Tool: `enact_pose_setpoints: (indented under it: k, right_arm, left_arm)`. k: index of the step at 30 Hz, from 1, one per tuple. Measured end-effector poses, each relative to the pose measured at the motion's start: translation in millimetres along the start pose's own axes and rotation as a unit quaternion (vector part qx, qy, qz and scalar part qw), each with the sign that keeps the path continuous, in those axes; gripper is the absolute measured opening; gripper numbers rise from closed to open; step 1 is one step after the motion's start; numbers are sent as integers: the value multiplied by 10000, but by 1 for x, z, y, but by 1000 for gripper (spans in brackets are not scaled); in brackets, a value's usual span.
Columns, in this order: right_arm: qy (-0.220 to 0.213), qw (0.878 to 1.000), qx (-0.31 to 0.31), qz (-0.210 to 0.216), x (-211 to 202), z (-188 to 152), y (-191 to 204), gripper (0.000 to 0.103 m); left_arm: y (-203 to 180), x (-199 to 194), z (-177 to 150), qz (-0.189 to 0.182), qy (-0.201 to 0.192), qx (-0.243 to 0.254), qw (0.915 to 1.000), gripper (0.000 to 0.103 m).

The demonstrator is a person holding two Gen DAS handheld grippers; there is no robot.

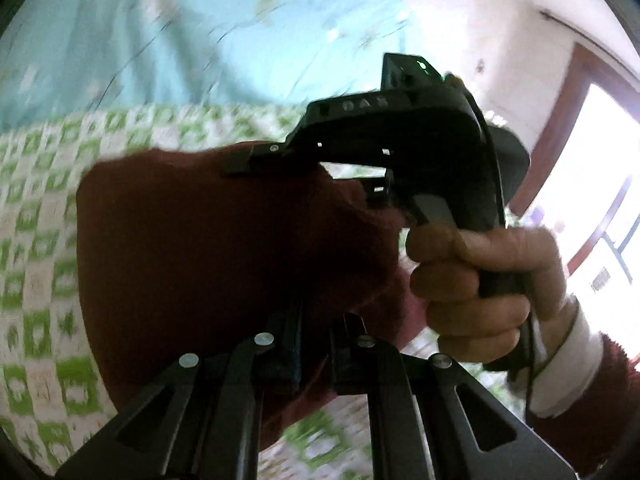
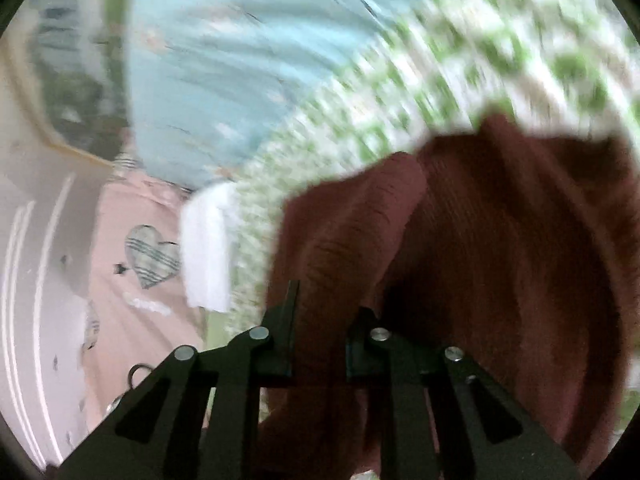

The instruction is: Fold large clothes

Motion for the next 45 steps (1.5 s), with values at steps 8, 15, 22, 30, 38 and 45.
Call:
enact_pose_setpoints:
  k: [8,15,22,30,38,45]
  right_arm:
    - [-144,9945,35,-1038,-48,-21,-53,17]
    - [-304,9923,53,-1196,-55,-30,-63,17]
    - [-94,9867,-18,-1623,-48,-39,-73,20]
    - [-372,9827,-22,-1814,-73,-45,-56,70]
    - [-232,9861,245,-1629,-76,-48,-65,82]
    - [169,9888,251,-1460,-57,-46,-80,82]
  left_arm:
    - [-28,61,-11,-404,623,93,9972,8]
    - [-30,71,-23,-362,760,316,9960,8]
    - [-25,83,-25,-421,1094,217,9929,16]
    - [-10,5,-19,-540,702,-134,9960,82]
    - [78,-9,13,-268,610,-1607,9848,86]
    - [126,50,21,-891,1257,-2627,9525,88]
Point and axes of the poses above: each gripper's, at about its wrist camera, not at the fingertips, and x roughly the way its jaws point, y to its left, z to its top, the point moved 3 cm from there along x, roughly the way its jaws point, and after that the axes turned 13 degrees about -x, right-handed, at the moved point
